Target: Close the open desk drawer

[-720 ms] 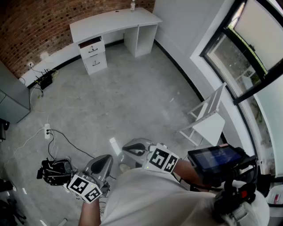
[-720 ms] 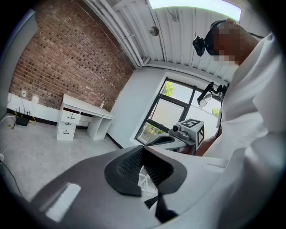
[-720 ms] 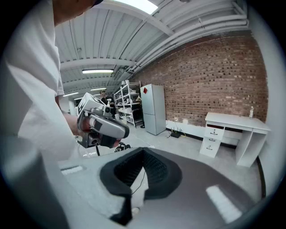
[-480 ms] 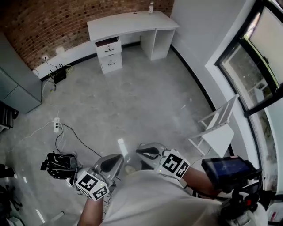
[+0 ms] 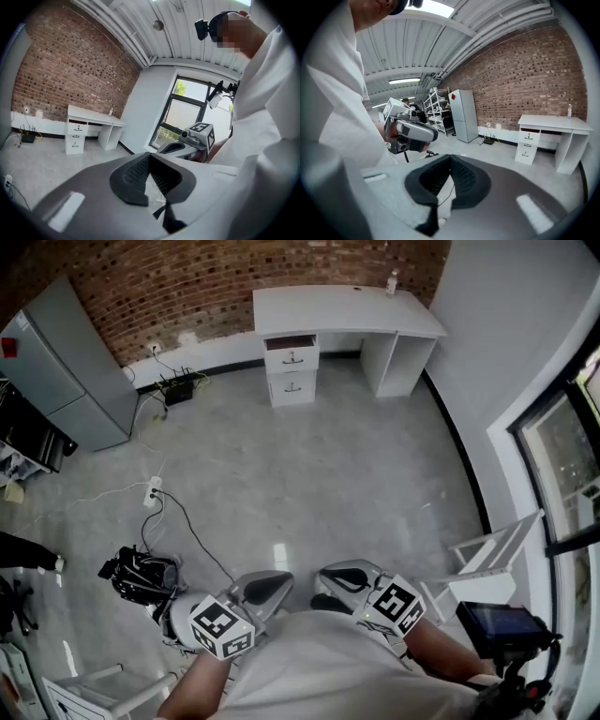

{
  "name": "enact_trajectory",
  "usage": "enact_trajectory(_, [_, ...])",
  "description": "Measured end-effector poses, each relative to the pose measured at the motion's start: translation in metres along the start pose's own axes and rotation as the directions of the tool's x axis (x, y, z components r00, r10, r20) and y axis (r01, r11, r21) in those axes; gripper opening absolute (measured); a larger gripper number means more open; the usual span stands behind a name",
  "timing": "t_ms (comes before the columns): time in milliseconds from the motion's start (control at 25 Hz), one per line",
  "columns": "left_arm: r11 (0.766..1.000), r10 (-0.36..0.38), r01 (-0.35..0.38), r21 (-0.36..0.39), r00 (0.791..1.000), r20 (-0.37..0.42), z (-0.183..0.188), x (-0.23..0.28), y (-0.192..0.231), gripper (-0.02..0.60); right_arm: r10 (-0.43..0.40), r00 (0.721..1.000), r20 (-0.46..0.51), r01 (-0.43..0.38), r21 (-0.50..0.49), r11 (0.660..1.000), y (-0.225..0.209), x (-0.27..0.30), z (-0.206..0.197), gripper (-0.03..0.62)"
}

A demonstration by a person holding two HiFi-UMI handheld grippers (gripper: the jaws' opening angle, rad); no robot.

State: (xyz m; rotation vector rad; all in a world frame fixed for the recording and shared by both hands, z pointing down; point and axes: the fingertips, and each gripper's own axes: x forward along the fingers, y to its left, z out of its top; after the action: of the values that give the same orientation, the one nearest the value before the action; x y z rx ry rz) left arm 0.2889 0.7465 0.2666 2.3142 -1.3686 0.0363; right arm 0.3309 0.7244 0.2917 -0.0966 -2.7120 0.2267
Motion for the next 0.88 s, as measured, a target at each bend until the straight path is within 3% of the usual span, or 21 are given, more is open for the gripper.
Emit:
enact_trajectory(160, [0.999, 0.041, -0.041, -0.003, 0.999, 0.014, 0.026, 0.037, 0.019, 0.000, 0.022, 1.000, 0.014, -0.022, -0.014, 1.000, -0.047, -0.010, 0.010, 0.002])
enact_trajectory(320, [0.997, 0.080, -0.080, 0.018, 0.997, 0.011, 0.051, 0.077, 0.035, 0.000, -0.014, 0.999, 0.048, 0.016, -0.034, 0.999, -0.102, -0.023, 0.019, 0.003])
enact_trajectory(520, [0.990, 0.139, -0.139, 0.029, 0.990, 0.000, 0.064, 0.110, 0.058, 0.000, 0.001, 0.998, 0.067, 0.001, -0.034, 0.999, -0.153, -0.020, 0.021, 0.026])
enact_trajectory(880, [0.996, 0.094, -0.094, -0.002, 0.995, -0.028, 0.087, 0.150, 0.133, 0.000, -0.008, 0.999, 0.046, 0.008, 0.012, 1.000, -0.224, 0.031, 0.034, 0.034])
